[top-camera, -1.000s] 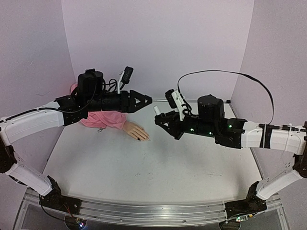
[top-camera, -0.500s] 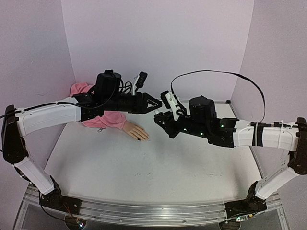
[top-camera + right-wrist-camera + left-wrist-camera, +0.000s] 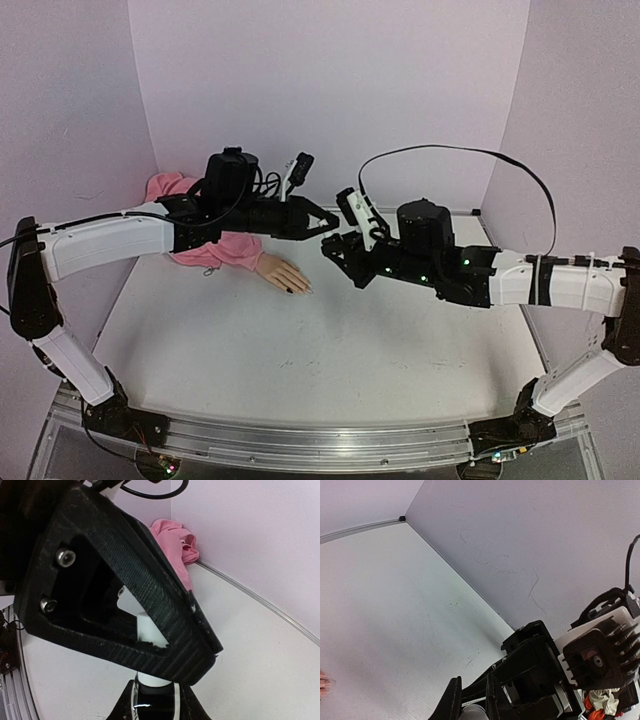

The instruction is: Paint the nails

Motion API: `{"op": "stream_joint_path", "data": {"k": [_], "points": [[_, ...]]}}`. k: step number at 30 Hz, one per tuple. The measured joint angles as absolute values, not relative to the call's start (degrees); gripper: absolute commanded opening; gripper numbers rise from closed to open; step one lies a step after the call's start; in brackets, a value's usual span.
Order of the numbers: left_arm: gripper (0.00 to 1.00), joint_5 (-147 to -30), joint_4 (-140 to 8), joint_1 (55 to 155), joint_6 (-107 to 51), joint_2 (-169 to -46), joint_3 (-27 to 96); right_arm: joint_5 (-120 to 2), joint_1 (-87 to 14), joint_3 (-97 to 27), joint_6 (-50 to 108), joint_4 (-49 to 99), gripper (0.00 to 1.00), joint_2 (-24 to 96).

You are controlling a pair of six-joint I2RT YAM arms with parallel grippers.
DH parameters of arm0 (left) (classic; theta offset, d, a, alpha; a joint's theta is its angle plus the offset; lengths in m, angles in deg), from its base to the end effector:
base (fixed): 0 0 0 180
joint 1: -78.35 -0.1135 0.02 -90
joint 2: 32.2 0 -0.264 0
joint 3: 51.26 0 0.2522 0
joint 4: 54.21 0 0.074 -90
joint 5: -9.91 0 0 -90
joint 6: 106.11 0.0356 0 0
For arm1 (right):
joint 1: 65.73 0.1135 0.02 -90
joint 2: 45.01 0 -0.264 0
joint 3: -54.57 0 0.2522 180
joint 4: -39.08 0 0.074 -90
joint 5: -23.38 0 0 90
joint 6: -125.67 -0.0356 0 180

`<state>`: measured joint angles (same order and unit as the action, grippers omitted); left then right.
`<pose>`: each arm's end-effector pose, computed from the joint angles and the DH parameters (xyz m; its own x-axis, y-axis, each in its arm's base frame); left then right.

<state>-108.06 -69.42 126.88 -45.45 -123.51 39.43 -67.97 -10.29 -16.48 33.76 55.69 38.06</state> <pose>0.2389 -0.2955 0.3459 -0.6282 0.0573 -0.7760 0.7489 0.3153 -0.5829 0.1959 0.2829 0.3318 0.0184 0.0854 -0.9962 -0.8110 0.5839 0.0351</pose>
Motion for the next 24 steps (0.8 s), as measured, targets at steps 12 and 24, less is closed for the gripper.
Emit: {"op": "stream_joint_path", "data": {"k": [12,24], "points": [[0.00,-134.2,-68.7,131.1,-30.3,-117.5,40.5,-25.6,-12.7,-10.8,25.1,63.3,0.00,28.2],[0.00,-137.1,-64.4,135.4,-26.5,-115.8,40.2,-18.5,-10.7,-7.4,19.4,72.8,0.20,26.0]]}}
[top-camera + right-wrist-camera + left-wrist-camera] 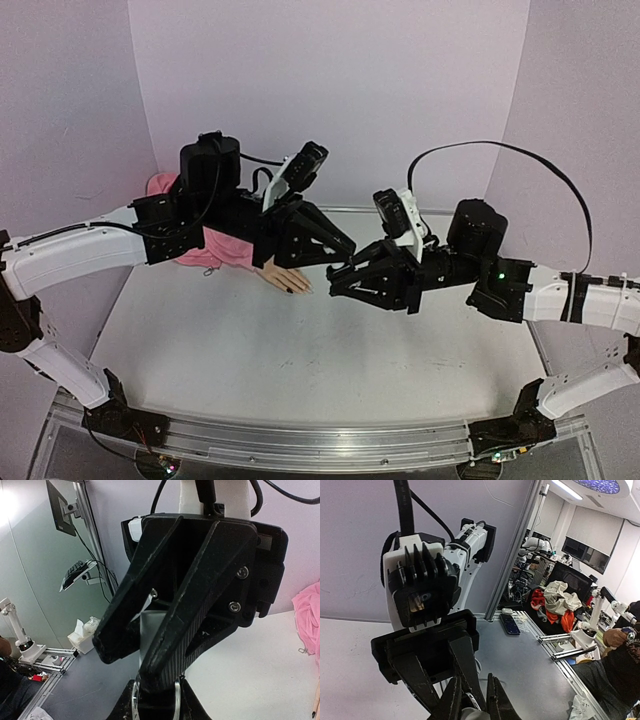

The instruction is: Paint the nails

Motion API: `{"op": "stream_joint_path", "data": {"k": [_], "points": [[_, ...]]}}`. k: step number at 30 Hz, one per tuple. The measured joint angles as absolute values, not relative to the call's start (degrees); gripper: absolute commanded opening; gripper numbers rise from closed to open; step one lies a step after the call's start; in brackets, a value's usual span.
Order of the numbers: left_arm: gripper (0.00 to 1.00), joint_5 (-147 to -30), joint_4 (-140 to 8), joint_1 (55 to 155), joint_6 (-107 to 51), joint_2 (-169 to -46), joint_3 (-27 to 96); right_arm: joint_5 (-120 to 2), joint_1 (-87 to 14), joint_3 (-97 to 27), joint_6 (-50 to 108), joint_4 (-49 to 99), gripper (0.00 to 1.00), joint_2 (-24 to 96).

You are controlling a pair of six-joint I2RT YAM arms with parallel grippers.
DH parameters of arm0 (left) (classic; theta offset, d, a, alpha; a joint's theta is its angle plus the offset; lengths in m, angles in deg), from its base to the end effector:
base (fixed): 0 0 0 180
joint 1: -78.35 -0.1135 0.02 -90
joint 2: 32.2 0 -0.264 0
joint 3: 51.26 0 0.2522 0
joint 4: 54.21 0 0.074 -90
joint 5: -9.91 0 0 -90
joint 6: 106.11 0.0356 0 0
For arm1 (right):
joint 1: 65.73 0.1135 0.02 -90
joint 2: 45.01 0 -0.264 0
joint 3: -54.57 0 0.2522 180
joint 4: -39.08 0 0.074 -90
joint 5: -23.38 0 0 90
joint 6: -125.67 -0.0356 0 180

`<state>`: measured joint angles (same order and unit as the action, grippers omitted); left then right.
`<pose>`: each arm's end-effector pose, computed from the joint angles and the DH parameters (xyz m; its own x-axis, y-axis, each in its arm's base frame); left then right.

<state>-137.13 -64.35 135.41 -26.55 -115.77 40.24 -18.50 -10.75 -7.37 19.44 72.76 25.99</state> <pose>0.1563 -0.2961 0.4070 -0.1860 0.1057 -0.9769 0.8936 -0.3952 -0.2129 0.1344 0.2380 0.3641 -0.0318 0.2797 -0.9596 -0.9647 -0.2598 -0.0437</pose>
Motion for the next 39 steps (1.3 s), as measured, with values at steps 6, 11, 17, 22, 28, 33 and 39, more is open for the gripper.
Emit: {"op": "stream_joint_path", "data": {"k": [6,11,17,22,28,33,39], "points": [[0.00,-127.9,-65.6,133.6,-27.7,-112.0,34.6,-31.9,-10.0,-7.6,24.6,66.5,0.81,26.0],[0.00,-107.5,-73.9,132.5,-26.9,-107.9,32.2,-55.8,-10.0,-6.7,27.0,58.7,0.98,25.9],[0.00,-82.2,-78.9,132.4,-27.3,-105.7,24.7,-73.3,-13.0,1.7,26.0,52.6,0.98,21.0],[0.00,-69.6,-77.8,134.4,-29.8,-107.4,11.9,-78.9,-17.3,4.7,24.0,50.2,0.98,15.5],[0.00,-60.7,-70.3,136.1,-33.4,-109.6,0.1,-81.2,-17.8,4.7,23.7,50.1,0.98,13.7],[0.00,-56.9,-61.4,136.1,-37.2,-115.4,-5.0,-81.8,-17.8,4.7,23.4,49.5,0.98,13.6],[0.00,-53.1,-51.8,136.2,-41.3,-119.4,-8.1,-82.3,-17.8,4.9,22.2,49.3,0.98,13.6]]}}
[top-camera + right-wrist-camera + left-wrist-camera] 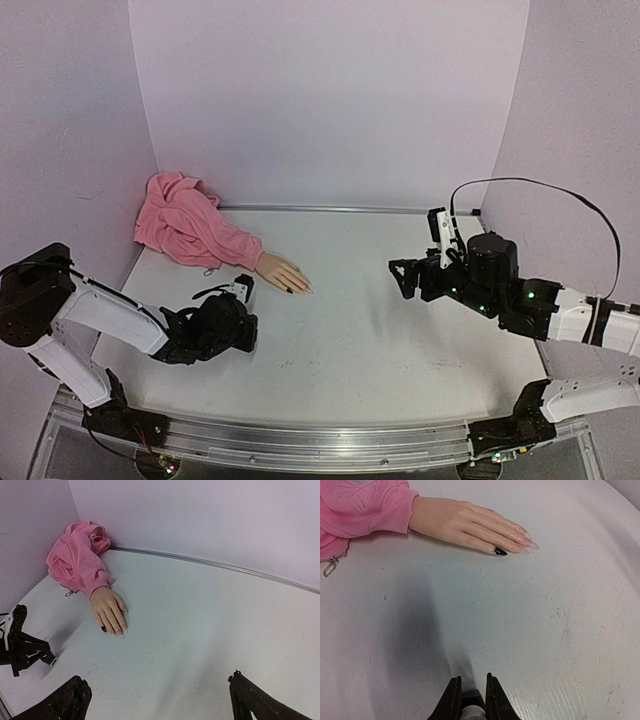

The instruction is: Paint the nails

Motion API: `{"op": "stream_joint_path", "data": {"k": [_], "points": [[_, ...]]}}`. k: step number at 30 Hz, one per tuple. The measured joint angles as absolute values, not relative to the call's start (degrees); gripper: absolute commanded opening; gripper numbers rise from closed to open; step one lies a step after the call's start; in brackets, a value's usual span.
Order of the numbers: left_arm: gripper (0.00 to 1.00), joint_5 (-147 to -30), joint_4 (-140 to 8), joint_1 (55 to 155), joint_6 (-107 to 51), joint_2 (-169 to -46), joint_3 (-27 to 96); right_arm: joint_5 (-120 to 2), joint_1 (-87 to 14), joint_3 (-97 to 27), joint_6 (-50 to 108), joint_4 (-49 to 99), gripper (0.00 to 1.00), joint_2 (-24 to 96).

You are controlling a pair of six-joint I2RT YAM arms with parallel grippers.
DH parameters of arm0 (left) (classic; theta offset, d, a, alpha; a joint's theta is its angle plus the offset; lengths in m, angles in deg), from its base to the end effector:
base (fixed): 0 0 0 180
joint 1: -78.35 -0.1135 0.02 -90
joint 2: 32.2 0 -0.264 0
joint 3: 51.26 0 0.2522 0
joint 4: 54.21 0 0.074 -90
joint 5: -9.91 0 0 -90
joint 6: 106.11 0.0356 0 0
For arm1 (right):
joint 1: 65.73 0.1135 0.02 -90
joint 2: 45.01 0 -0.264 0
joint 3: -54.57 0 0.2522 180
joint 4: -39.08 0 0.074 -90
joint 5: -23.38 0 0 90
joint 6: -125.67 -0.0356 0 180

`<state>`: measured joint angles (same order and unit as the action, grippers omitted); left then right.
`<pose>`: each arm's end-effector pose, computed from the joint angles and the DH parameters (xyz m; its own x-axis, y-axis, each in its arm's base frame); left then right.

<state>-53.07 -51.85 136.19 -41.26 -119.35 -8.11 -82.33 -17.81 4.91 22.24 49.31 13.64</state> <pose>0.1560 -0.2177 0.1317 -0.5639 0.1855 -0.8048 0.3688 0.9285 -0.0444 0.1680 0.1717 0.3019 -0.1097 0.2121 -0.9711 -0.5219 0.8192 0.2379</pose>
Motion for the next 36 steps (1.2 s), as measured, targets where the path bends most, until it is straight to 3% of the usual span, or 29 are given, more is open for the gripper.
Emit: {"op": "stream_joint_path", "data": {"k": [4,14,21,32,36], "points": [[0.09,-51.6,-49.9,136.5,-42.2,-120.3,-8.3,-82.5,-17.8,5.0,22.1,49.3,0.98,13.6],[0.65,-49.9,-49.0,136.9,-43.9,-120.1,-9.9,-82.9,-17.8,5.0,22.1,49.3,0.98,13.5],[0.98,-50.9,-51.5,136.1,-43.4,-114.3,-9.7,-83.0,-19.3,5.0,22.0,49.2,0.98,13.5],[0.99,-65.3,-60.1,109.9,-39.6,-92.8,-5.7,-81.8,-31.9,5.0,21.1,44.1,0.98,9.0],[0.99,-67.8,-63.5,96.7,-38.5,-86.2,-2.7,-79.0,-44.2,4.4,21.5,41.3,0.98,4.9]]}}
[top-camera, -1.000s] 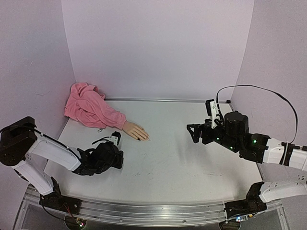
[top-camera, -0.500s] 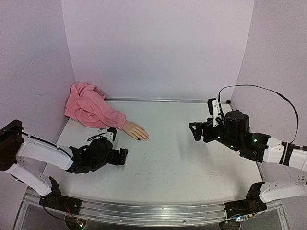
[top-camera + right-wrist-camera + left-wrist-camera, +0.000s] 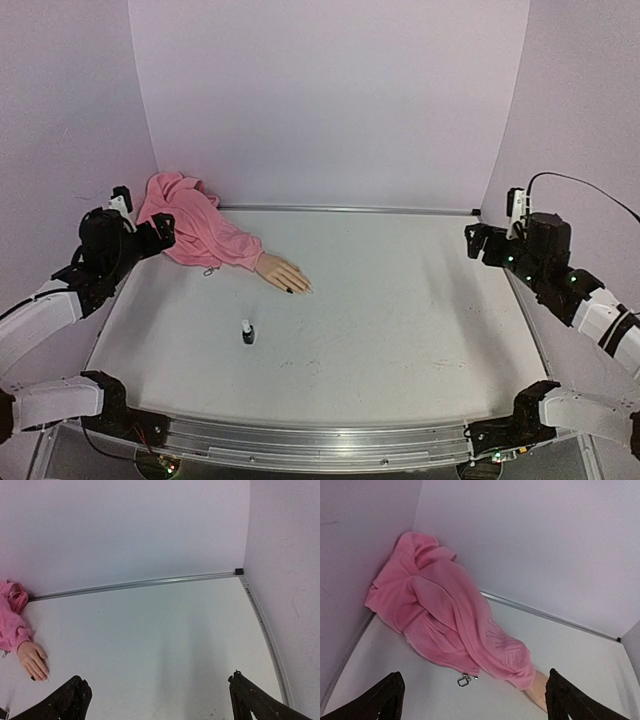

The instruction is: Paint the nails

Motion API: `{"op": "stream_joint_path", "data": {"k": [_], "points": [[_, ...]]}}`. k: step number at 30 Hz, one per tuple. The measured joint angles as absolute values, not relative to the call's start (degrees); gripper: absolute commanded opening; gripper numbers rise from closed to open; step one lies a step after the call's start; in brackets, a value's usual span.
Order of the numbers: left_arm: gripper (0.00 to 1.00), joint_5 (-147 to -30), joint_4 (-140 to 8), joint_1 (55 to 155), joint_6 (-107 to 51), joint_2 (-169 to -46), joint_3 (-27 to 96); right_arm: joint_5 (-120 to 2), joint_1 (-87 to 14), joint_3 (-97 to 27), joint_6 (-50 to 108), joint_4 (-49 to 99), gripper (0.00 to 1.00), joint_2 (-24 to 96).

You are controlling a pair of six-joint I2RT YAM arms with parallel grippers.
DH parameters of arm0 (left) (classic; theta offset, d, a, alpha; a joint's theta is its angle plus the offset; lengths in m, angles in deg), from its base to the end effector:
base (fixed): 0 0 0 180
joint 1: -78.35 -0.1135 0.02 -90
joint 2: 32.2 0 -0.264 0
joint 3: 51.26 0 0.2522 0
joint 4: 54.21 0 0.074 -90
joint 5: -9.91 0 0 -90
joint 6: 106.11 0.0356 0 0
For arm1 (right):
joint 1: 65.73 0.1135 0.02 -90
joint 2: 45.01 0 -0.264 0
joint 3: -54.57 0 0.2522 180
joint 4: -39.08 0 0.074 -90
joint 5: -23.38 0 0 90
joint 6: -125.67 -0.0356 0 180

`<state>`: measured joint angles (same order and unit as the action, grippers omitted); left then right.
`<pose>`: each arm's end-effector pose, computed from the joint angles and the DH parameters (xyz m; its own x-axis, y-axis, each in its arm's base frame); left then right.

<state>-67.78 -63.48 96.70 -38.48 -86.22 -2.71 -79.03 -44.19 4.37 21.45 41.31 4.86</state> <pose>0.2123 -0.0624 0.2754 -0.2659 -0.3036 -0.9150 0.0116 0.9481 -0.3179 0.1988 0.0702 0.3217 0.0012 0.2584 -0.9660 -0.1642 0.9530 0.2547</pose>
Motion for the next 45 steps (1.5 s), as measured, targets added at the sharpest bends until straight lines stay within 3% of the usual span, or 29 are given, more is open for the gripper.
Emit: {"op": "stream_joint_path", "data": {"k": [5,13,20,35,45], "points": [[0.99,-68.0,-68.7,91.1,-34.5,-78.8,-1.7,-74.6,-54.6,3.4,21.9,40.1,0.98,4.4],[0.99,-70.1,-71.6,91.1,-25.3,-68.1,-3.2,-64.2,-55.1,4.6,25.4,43.8,0.98,7.5],[0.98,-71.8,-72.4,91.1,-23.6,-70.9,-5.0,-61.8,-55.1,12.5,25.9,49.4,0.98,6.6],[0.96,-72.4,-71.8,91.1,-23.5,-70.3,-5.6,-64.9,-55.1,13.0,25.6,52.1,0.98,2.5],[0.95,-75.6,-59.7,91.1,-24.1,-51.0,-19.9,-60.1,-55.1,20.8,25.0,57.5,0.98,-22.6]]}}
